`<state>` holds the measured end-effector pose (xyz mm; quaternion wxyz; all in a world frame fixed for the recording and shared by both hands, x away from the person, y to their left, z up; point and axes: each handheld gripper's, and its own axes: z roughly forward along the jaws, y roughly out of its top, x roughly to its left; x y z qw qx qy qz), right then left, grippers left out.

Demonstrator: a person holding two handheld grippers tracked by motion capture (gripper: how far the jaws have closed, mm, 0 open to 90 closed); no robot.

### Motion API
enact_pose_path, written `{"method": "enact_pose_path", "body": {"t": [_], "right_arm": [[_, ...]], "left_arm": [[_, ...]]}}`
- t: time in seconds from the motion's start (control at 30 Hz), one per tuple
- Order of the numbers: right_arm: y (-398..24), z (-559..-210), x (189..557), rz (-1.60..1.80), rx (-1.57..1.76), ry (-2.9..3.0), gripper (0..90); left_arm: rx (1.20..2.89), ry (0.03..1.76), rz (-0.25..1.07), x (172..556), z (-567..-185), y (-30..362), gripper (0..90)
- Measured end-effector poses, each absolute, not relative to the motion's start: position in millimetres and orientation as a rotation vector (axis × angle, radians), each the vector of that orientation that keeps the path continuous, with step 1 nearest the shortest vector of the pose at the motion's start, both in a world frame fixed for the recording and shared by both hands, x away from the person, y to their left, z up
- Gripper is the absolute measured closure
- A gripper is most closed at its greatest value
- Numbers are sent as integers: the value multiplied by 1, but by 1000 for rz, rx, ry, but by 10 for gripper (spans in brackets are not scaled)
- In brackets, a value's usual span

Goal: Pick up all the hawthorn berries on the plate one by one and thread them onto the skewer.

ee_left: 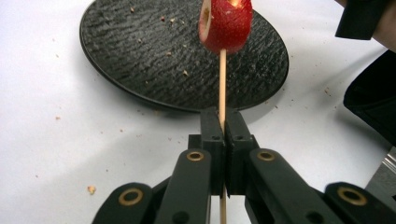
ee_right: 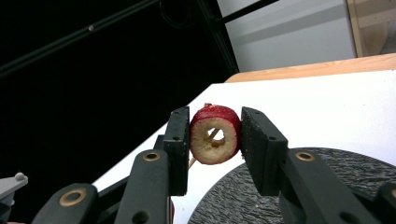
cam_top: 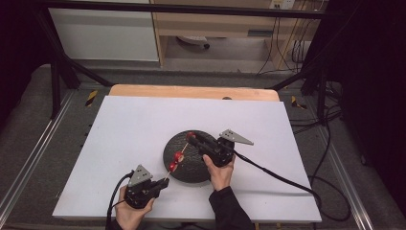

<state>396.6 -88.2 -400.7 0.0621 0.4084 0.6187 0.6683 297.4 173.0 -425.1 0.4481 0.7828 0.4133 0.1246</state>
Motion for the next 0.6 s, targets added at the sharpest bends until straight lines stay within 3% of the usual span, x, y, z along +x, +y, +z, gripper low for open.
{"method": "enact_pose_path", "body": {"t": [0.6], "right_arm": [[-86,-407,391,1992,1208,1897,652]], "left_arm": [[1973,1008,247,301,-430,169,886]]}}
